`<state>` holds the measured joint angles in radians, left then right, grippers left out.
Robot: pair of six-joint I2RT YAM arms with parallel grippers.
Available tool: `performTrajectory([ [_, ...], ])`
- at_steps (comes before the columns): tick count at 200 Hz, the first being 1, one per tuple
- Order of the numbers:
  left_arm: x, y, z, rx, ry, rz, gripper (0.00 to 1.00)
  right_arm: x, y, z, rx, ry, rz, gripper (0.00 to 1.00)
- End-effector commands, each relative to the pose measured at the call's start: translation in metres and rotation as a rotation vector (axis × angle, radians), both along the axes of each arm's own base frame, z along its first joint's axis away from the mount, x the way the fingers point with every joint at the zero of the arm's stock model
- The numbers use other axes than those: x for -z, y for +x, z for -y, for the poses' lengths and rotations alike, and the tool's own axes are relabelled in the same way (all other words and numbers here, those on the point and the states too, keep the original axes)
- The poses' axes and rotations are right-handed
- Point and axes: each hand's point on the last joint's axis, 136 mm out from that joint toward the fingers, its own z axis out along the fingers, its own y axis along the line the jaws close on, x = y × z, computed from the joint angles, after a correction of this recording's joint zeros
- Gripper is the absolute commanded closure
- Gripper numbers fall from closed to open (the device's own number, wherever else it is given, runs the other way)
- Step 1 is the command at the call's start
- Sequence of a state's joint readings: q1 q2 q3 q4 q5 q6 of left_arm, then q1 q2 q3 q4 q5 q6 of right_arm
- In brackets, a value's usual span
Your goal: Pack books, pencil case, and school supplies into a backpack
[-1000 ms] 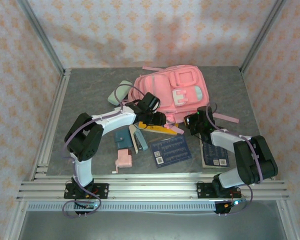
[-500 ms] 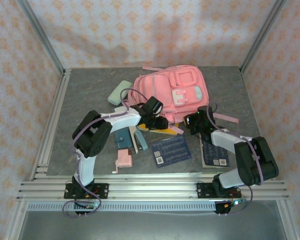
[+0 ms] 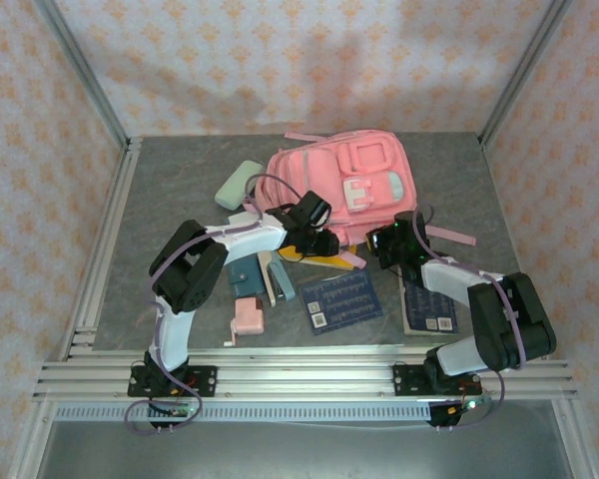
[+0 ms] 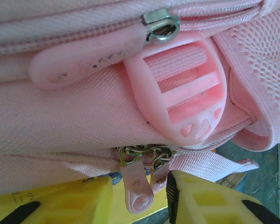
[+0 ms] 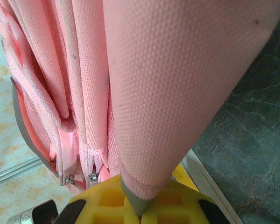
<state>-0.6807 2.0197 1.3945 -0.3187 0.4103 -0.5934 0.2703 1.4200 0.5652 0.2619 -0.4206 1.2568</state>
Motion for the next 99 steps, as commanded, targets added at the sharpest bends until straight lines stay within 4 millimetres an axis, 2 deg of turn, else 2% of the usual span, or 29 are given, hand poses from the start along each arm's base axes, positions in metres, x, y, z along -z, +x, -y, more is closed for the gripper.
performTrajectory([
  [1,0.0009,0.0037,-0.0055,-0.007,0.037,0.017,0.68,-0.0270,0.0104,-0.0082,-0.018,0.038,0.090,1.00],
  [49,0.0038,0.0033,-0.0064,-0.004,0.043,0.015,0.75,-0.0250,0.0089,-0.0077,-0.017,0.038,0.091,1.00],
  [99,0.0009,0.0034,-0.0104,-0.005,0.043,0.024,0.86,-0.0207,0.0059,-0.0058,-0.021,0.019,0.083,1.00],
])
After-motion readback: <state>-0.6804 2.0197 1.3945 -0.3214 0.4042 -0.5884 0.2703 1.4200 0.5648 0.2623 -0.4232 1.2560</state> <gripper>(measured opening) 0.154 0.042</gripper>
